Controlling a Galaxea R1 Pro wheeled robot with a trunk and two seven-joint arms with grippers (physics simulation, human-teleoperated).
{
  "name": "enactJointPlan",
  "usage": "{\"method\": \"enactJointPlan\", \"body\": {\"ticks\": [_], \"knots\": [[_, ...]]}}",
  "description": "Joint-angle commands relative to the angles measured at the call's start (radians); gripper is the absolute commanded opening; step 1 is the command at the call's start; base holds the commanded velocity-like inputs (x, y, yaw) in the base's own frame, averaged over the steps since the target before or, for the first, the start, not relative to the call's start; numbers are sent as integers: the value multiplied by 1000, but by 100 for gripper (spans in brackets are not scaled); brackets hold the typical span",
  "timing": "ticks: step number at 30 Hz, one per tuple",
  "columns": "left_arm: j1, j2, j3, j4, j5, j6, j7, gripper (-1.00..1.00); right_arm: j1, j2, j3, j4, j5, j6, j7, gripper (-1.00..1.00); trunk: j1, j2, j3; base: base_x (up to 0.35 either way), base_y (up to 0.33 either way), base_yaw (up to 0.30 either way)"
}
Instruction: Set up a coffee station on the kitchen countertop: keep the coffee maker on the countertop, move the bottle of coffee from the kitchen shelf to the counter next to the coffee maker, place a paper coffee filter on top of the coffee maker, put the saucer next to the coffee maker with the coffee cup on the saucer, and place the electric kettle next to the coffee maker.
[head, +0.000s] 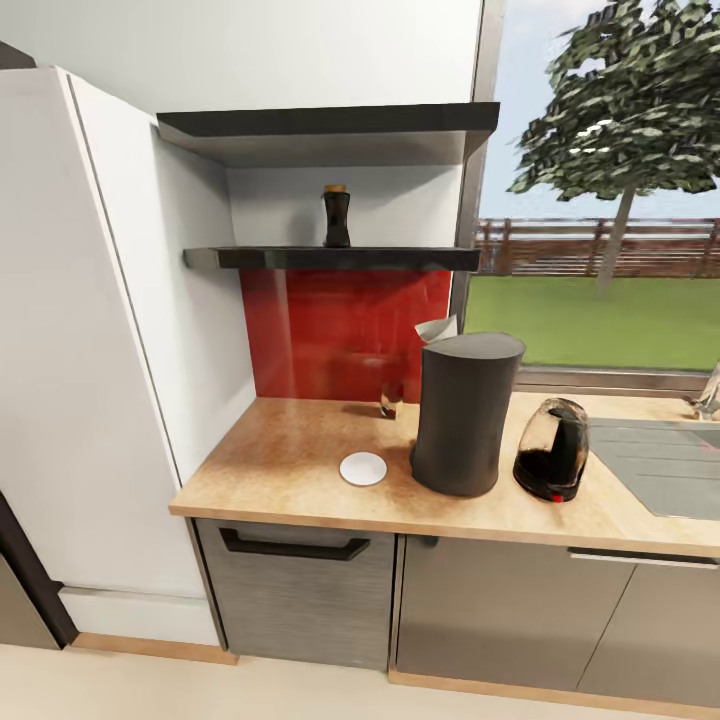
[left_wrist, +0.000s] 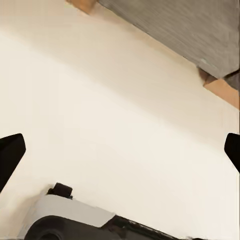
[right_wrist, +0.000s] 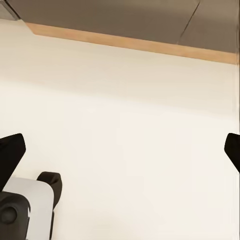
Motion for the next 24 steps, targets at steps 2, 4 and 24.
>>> {"method": "enactJointPlan", "body": {"ticks": [2,4,24], "knots": [[0,19,3,-249,10,107,-29,100,-1,-2,-7,0,11,-6,2,100,0,-2,-1,0,0,0],[-1,26,-2,-427,9,313,-55,100,-1,-3,-7,0,11,-6,2,100,0,-2,-1,0,0,0],[-436,36,-108,-972,12,1075,-823,100,-1,-5,-6,-5,10,-8,-1,100,0,-2,-1,0,0,0]]}}
